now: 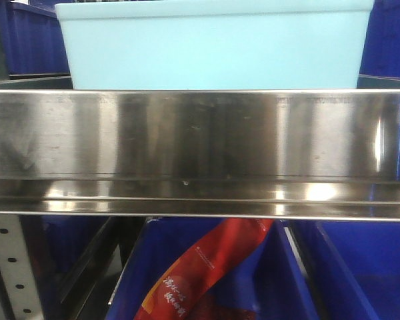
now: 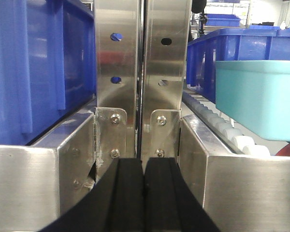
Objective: Fetch blue bin and place on conveyor start
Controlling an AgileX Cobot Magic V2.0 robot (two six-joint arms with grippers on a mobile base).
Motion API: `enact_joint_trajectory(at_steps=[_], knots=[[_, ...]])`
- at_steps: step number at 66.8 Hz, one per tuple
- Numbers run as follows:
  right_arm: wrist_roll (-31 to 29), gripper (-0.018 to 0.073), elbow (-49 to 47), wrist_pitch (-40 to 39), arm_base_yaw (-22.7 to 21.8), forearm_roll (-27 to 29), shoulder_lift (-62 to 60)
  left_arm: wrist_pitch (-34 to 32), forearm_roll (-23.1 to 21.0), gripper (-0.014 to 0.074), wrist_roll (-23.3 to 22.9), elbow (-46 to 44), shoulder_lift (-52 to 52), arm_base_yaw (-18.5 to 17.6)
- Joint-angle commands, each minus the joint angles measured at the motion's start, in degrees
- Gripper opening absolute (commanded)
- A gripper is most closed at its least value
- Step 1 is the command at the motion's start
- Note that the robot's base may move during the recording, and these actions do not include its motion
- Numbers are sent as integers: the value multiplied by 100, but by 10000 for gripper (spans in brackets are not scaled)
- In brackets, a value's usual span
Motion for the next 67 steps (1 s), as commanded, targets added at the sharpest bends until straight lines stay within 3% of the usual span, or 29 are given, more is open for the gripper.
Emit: enact_joint_trajectory(at_steps=[1,41,55,67], knots=[[-28,-162,-1,-71,22,-21,-13,-87,-9,-111,-1,-15,-15,-25],[-28,-162,-1,-71,21,-21,-13,-500,-9,-111,-1,-15,-15,-25],[-28,-162,-1,-540,21,-21,-13,-575,-9,-111,-1,-15,-15,-25],[-16,-162,-1,-1163,21,-21,-13,-1454,-9,-111,-1,-15,-15,-25]])
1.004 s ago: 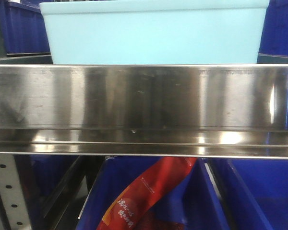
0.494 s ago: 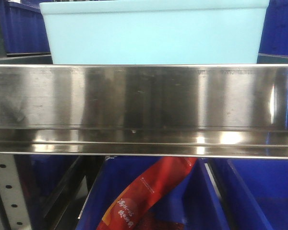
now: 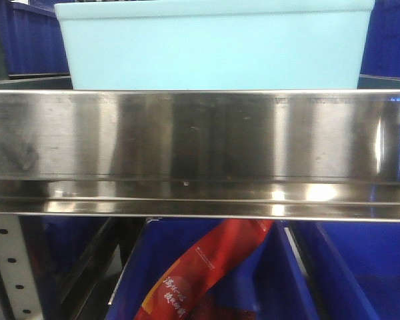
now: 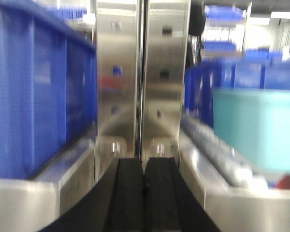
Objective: Fetch blue bin and place on conveyor start
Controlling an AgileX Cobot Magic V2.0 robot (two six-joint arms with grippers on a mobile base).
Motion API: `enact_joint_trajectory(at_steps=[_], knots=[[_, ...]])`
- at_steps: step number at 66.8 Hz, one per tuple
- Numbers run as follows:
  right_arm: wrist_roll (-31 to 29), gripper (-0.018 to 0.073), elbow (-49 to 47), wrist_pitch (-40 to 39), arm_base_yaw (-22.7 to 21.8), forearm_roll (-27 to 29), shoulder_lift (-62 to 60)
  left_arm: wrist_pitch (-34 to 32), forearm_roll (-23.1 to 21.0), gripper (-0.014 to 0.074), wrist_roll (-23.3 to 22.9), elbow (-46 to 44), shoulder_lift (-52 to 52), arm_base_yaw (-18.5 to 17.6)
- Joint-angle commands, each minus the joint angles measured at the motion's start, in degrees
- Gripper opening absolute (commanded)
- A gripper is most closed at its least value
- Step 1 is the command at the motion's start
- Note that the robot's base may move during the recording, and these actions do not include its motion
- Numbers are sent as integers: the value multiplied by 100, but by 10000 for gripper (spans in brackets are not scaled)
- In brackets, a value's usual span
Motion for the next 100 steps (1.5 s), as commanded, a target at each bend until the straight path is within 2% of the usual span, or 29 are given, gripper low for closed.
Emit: enact_joint_trajectory(at_steps=[1,6,12,15,18,23,29,34,37,42,46,50,53,54,59,67,75,81,89,100], knots=[[-16,-162,-1,-616,21,-21,-13,-735,-9,-111,-1,-15,-15,-25],[-16,-162,-1,-1100,21,-21,-13,-902,-9,-111,-1,-19,-15,-25],[-16,-162,-1,-1617,21,-21,-13,-632,-9,-111,-1,-402,-15,-25],[-6,-162,-1,-1605,21,56,-13,-313,1,-111,-1,-693,-15,-25],[126,-162,-254,-1214,43,239,-13,142,67,-102,-1,-1155,-15,-25],[183,-162,-983,-249,43,239,-13,943,156,-34,-1,-1966,172,-33],[183,-159,-1845,572,43,239,-13,1770,156,116,-1,-2830,622,-33],[183,-123,-2501,1111,43,239,161,2322,87,279,-1,-3478,1124,-33],[183,-54,-2905,1452,43,239,346,2615,87,367,-1,-3789,1434,-33],[183,113,-3287,1731,43,260,594,2804,87,435,-1,-4100,1812,-186],[183,271,-3535,1866,43,281,803,2826,87,459,-1,-4241,2059,-335],[183,470,-3683,1997,43,281,1009,2848,48,465,-1,-4398,2346,-504],[183,570,-3734,2069,43,281,1155,2869,-67,466,-1,-4524,2573,-642],[168,579,-3754,2085,43,281,1195,2891,-126,466,-1,-4565,2638,-686],[43,561,-3788,2065,43,281,1445,3180,-195,463,58,-4843,3024,-964],[-8,559,-3965,2015,78,372,1940,3463,-558,463,713,-5364,3782,-1571],[-603,559,-4364,2149,333,631,2604,3650,-571,463,725,-5992,4638,-2233],[-672,559,-4903,2623,635,631,3297,3876,-571,463,725,-6602,5363,-2615],[-672,559,-5837,3621,953,631,4402,4377,-571,463,610,-7535,6449,-2738],[-672,559,-7285,4968,991,631,5852,5388,-181,463,-214,-8952,7746,-2574]])
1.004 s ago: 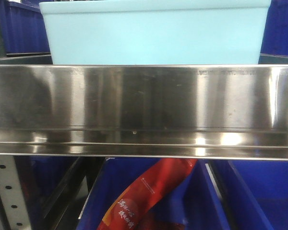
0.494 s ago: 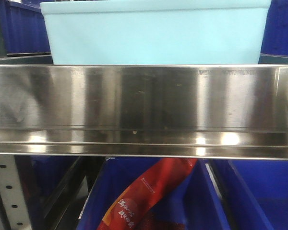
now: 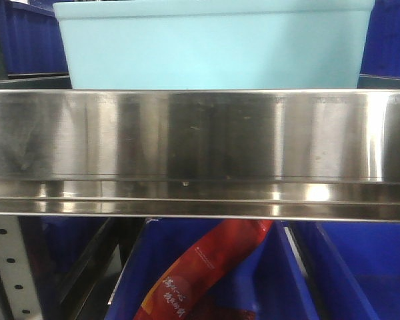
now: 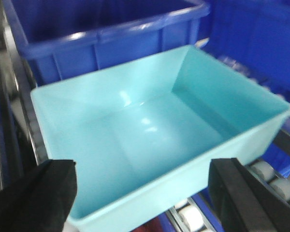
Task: Fetch blue bin and place on conveyor start
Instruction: 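Close both grippers on opposite side walls of the teal bin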
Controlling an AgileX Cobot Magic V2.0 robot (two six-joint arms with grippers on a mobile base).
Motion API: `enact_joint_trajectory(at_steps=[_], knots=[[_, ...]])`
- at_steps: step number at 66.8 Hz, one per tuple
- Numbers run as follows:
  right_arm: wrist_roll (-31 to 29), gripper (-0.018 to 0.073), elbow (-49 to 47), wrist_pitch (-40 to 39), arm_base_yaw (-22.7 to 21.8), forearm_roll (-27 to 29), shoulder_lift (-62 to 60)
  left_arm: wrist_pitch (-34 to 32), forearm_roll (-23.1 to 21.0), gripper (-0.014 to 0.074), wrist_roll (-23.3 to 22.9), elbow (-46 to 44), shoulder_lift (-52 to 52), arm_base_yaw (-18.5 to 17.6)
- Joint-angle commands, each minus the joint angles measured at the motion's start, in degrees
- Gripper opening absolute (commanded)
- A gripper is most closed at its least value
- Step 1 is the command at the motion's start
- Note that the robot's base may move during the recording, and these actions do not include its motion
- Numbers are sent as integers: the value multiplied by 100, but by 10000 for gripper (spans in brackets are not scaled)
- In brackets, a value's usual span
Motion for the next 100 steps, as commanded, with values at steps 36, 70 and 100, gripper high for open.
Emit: enact_joint_trajectory(at_steps=[36,70,100], knots=[[542,559,-3253,1956,111,-288,3789,1565,145,463,-696,-2095,2648,1025],[542,559,-3316,1198,169,-278,5015,1140,79,463,-696,-2105,3498,1038],[542,-156,-3316,1282,282,-257,5219,1072,79,-111,-696,-2105,3508,1038]])
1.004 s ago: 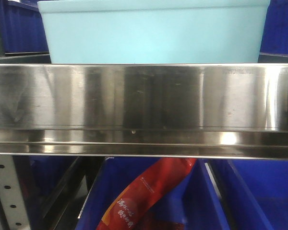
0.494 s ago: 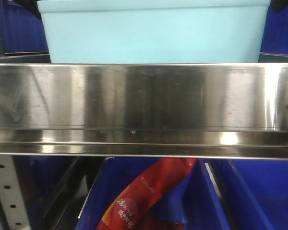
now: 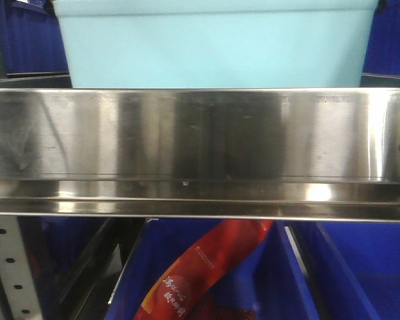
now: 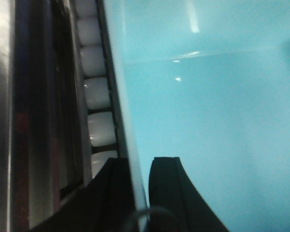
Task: Fetch blue bin and place on conveyor start
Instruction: 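Close both grippers on opposite side walls of the teal bin, then lift the teal bin with both grippers and pull it off the shelf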
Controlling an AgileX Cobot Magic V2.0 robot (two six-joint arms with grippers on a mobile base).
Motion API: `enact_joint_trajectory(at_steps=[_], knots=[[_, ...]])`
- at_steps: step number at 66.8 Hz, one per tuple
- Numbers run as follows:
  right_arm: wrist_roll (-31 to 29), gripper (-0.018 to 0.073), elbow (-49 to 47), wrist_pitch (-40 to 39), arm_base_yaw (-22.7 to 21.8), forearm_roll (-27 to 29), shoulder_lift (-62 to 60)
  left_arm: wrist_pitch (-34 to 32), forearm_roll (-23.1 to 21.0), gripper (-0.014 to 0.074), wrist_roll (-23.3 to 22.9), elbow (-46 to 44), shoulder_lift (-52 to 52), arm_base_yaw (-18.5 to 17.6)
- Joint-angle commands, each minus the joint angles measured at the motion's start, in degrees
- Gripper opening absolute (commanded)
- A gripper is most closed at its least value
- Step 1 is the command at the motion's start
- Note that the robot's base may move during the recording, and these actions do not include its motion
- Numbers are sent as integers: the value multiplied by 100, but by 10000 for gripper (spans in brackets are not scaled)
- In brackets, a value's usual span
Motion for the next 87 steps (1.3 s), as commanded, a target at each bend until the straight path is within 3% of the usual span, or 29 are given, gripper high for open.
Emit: enact_joint_trajectory(at_steps=[1,27,45,58,67,87], knots=[[-80,-151,-63,25,-6,-24,-28,-51,0,-111,7,-45,-28,5],[-80,-151,-70,361,-6,-38,-616,180,0,-111,7,-45,-711,-99],[-80,-151,-70,973,-6,-189,-1722,929,151,-111,-3,-45,-1505,-502],[-80,-151,-43,1284,-6,-358,-2456,1475,536,-111,-400,-45,-1963,-732],[-80,-151,450,1284,-2,-337,-3004,1475,844,-111,-640,-10,-2243,-930],[-80,-151,2041,1284,-2,343,-3960,1475,843,-111,-864,1129,-2896,-1400]])
